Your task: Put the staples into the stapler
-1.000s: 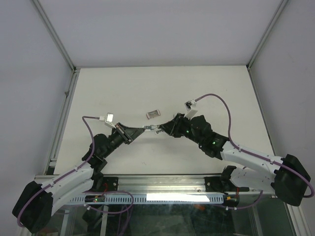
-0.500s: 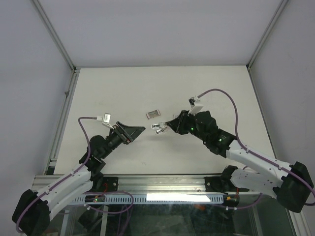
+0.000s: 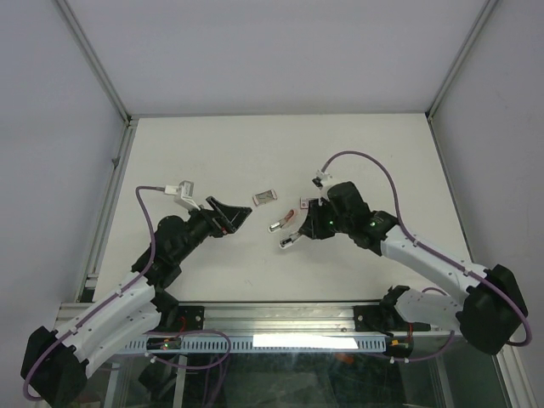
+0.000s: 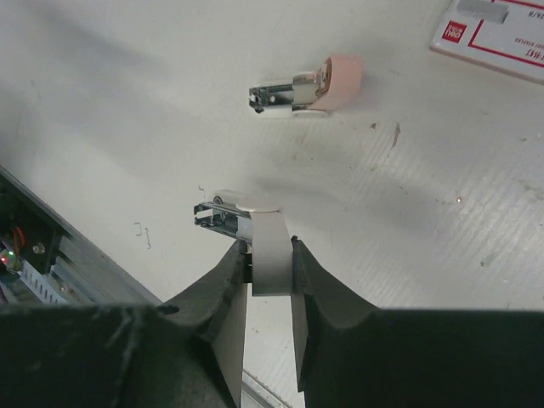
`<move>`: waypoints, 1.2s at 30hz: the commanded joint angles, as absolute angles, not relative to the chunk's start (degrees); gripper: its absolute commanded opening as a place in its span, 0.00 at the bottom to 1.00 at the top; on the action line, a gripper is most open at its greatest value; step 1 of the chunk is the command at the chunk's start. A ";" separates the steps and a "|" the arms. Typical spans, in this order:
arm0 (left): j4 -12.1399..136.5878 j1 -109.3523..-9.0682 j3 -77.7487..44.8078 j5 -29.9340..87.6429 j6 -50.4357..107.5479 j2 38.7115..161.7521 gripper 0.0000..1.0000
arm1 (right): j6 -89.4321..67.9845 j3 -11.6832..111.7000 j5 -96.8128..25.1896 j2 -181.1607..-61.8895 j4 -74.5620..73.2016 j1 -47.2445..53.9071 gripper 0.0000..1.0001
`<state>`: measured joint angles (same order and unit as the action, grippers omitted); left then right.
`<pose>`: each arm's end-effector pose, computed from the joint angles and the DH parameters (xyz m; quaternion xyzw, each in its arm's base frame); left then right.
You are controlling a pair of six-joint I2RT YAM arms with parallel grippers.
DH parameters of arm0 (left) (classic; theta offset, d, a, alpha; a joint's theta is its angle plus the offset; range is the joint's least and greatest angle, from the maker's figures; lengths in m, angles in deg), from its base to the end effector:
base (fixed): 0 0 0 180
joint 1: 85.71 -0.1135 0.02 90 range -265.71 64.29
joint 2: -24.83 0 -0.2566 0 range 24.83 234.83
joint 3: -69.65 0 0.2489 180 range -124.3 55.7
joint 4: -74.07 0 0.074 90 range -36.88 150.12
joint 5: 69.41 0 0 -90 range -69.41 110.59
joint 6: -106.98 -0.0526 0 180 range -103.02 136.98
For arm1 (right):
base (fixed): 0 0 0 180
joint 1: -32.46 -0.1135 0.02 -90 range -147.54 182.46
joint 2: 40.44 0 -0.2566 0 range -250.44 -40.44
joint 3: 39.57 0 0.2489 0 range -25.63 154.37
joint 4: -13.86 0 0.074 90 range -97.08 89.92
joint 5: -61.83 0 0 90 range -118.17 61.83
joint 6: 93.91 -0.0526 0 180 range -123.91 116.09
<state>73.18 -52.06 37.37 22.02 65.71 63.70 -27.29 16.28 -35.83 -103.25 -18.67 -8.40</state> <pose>0.1599 -0.1080 0.2295 -0.0905 0.7462 -0.4413 0.4901 0.1823 0.1670 0.2314 -0.1653 0.8876 0.2775 0.3284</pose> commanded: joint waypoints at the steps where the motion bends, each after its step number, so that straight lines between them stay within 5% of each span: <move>1: 71.72 -52.52 35.48 19.98 61.78 63.75 0.99 | -23.93 19.94 -38.20 -106.47 -18.39 -8.32 0.03; 36: 71.52 -52.53 37.86 19.80 63.03 62.88 0.99 | -23.30 16.18 -44.75 -119.59 -4.83 -3.66 0.03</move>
